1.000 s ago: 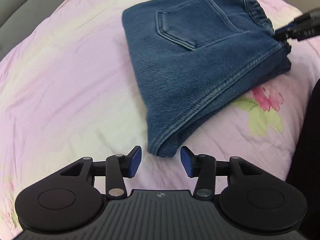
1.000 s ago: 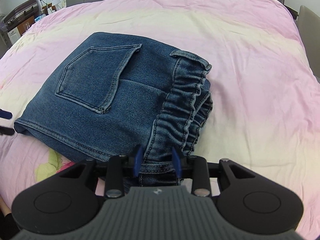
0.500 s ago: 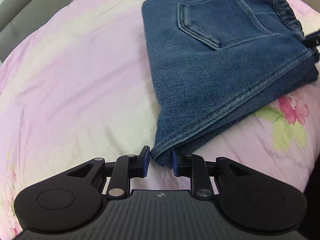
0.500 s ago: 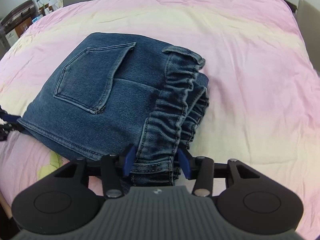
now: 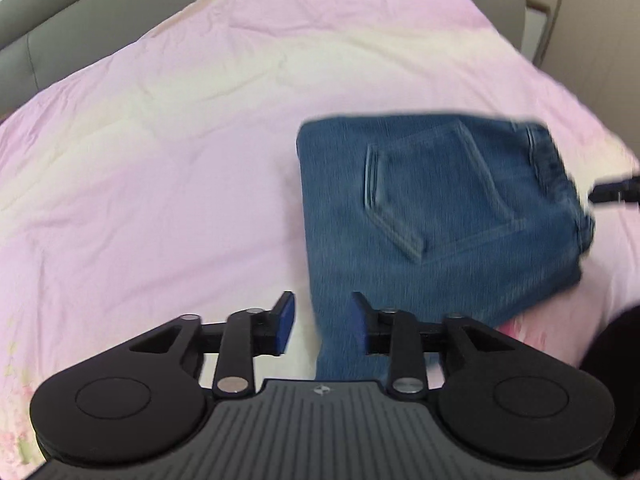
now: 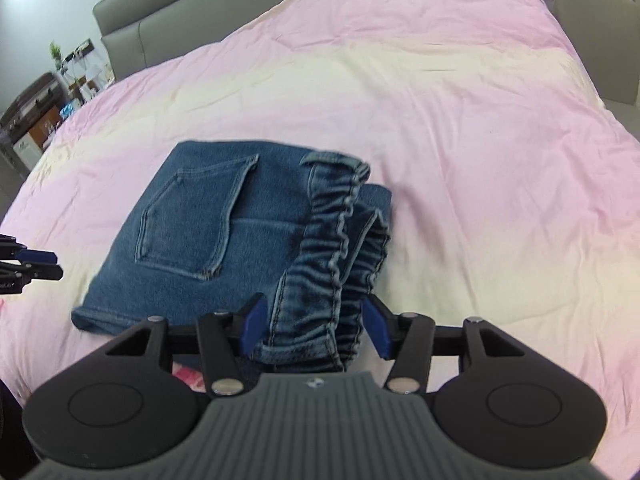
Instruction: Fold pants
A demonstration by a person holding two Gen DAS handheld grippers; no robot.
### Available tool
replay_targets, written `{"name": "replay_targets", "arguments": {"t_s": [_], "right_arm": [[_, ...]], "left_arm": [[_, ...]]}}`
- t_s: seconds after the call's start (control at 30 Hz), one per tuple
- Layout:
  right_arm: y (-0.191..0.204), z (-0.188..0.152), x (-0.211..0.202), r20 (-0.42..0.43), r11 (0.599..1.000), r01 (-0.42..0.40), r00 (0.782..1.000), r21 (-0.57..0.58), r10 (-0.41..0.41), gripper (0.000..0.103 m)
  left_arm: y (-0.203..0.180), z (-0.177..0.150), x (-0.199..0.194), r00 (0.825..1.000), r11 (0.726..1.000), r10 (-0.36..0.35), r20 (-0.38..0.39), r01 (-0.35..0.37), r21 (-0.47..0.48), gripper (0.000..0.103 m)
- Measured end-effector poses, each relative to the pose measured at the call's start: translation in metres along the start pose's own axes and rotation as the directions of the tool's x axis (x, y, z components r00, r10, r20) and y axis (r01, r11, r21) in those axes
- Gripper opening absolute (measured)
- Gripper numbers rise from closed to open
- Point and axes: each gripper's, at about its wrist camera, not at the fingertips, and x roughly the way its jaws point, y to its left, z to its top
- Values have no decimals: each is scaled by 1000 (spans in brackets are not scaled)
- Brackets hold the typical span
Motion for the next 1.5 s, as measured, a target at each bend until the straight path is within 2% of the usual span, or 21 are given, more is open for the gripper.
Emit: {"name": "replay_targets", "arguments": {"t_s": [0.03,0.07,0.13,0.27,0.47,0.6,0.7,0.9,1.03,1.07,1.17,1.2,1.23,1.3,1.4,1.5], "right_arm": [[-5,3,2,1,999,-9,1000,38,9,67],[-12,6,5,2,997,-16,1000,78,16,80],[-24,10,13,-1,988,-36,999,149,37,85],[-43,16,32,-26,969,-61,997,241,69,83],[-58,17,65,-82,959,-79,991,274,105,81],[-71,12,83,-91,947,-121,984,299,154,84],[-74,9,96,-94,943,-146,979,301,181,85],[-76,11,108,-91,947,-192,971,256,221,84],[-83,13,118,-101,931,-229,958,285,267,79],[-85,17,122,-102,924,-241,954,298,282,74],[-88,18,130,-107,904,-258,945,342,310,71],[-86,20,131,-111,906,-254,945,339,307,71],[-85,21,131,-115,908,-250,946,337,303,70],[-83,24,131,-122,912,-242,947,332,296,67],[-75,28,128,-124,922,-219,955,319,270,63],[-65,27,120,-123,932,-189,964,309,237,59]], "left_arm": [[3,6,7,1000,999,-22,8,23,-27,58],[-1,14,15,999,998,-41,13,41,-53,60],[-11,28,34,997,992,-77,-3,76,-99,60],[-23,45,68,993,984,-109,-47,101,-147,60],[-20,46,104,985,977,-136,-101,116,-181,63],[-17,45,119,980,972,-166,-114,142,-190,67],[-14,45,131,975,967,-185,-126,158,-201,76],[5,39,151,946,927,-301,-124,259,-271,80],[6,38,159,932,913,-341,-119,298,-279,80],[6,37,161,930,910,-349,-118,306,-280,80],[6,36,164,919,893,-380,-109,333,-303,75],[7,35,165,913,884,-394,-103,346,-315,71],[10,35,164,904,869,-416,-93,365,-334,61],[11,31,164,887,832,-455,-71,396,-389,50],[3,29,161,902,831,-430,-41,377,-410,41],[-7,31,152,921,840,-389,-23,344,-419,34]]}}
